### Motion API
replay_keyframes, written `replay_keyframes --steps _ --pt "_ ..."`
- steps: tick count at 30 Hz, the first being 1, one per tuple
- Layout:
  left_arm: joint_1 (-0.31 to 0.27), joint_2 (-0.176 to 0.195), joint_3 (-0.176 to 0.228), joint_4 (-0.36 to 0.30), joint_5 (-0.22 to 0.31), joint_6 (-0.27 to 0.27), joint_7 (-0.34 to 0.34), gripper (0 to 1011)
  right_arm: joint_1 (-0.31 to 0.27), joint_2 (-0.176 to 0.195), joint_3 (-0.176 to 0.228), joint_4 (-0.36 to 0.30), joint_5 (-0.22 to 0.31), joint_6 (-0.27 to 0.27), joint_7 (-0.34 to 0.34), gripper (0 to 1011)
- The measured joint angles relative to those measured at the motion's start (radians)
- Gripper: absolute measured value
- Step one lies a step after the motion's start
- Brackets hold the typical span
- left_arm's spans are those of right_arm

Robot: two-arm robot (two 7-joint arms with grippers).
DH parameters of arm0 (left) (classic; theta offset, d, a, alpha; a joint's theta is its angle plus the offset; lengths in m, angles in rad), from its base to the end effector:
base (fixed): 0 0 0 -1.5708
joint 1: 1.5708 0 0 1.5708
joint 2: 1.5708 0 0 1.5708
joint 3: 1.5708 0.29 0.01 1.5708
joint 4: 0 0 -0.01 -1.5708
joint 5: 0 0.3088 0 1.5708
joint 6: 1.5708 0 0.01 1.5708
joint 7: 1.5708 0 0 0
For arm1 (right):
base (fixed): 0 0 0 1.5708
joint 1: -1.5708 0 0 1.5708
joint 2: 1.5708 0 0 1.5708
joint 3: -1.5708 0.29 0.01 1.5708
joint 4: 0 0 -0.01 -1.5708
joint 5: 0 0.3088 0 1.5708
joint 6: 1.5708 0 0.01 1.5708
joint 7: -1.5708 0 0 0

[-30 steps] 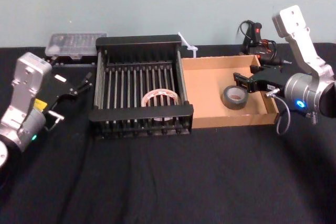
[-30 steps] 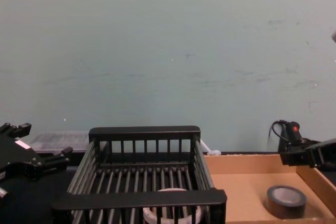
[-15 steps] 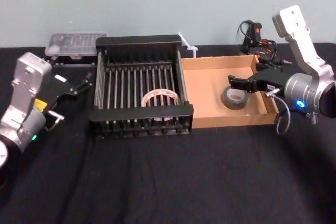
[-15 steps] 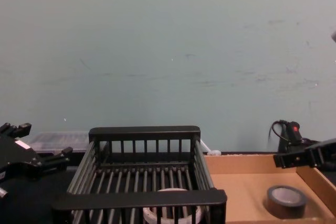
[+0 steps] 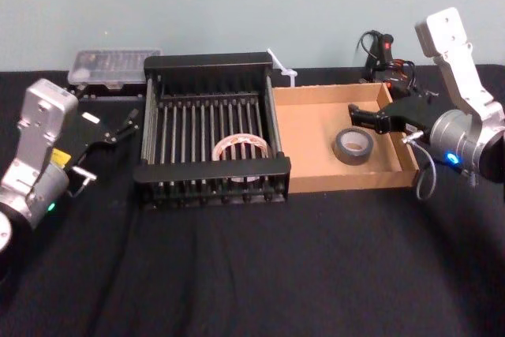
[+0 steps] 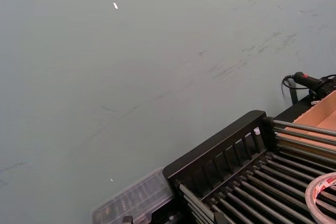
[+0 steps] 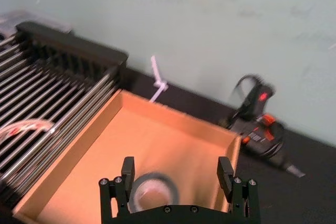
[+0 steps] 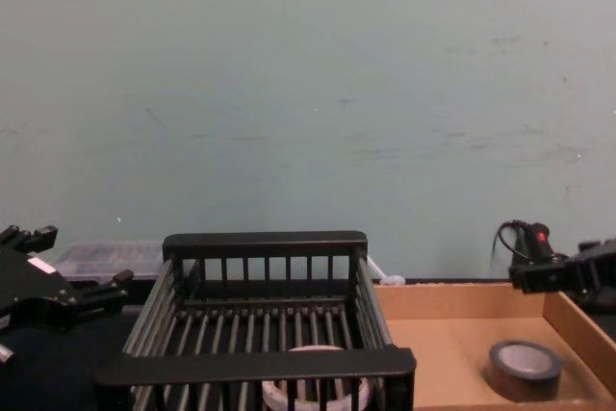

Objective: Pick up the white tape and place it into the black box , Pick up the silver tape and place it into the brown box.

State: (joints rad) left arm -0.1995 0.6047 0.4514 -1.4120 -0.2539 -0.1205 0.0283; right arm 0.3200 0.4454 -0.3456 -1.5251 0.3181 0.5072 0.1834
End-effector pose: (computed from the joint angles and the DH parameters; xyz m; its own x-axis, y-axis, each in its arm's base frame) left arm 0.3581 0.0827 -0.3023 0.2923 0.8803 0.3738 -0.9553 0.2873 0.0703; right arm 0.3969 -0.0364 -0.2227 0.4217 -0.8979 0.1261 0.8502 0.3432 -0.3992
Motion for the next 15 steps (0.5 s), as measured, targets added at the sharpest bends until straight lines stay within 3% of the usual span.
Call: replay_keyframes --steps 5,9,15 --pt "0.0 0.0 0.0 0.0 0.0 0.0 0.0 1001 -0.051 -0.019 0.012 -0.018 -0.067 -0.131 -0.076 1003" --pt "0.0 0.0 0.0 0.0 0.0 0.0 0.0 1001 -0.102 -0.039 0.018 -0.016 -0.125 -0.266 -0.14 1002" --pt "0.0 0.0 0.0 0.0 0.0 0.0 0.0 1001 -0.143 -0.052 0.024 0.001 -0.162 -0.343 -0.166 1002"
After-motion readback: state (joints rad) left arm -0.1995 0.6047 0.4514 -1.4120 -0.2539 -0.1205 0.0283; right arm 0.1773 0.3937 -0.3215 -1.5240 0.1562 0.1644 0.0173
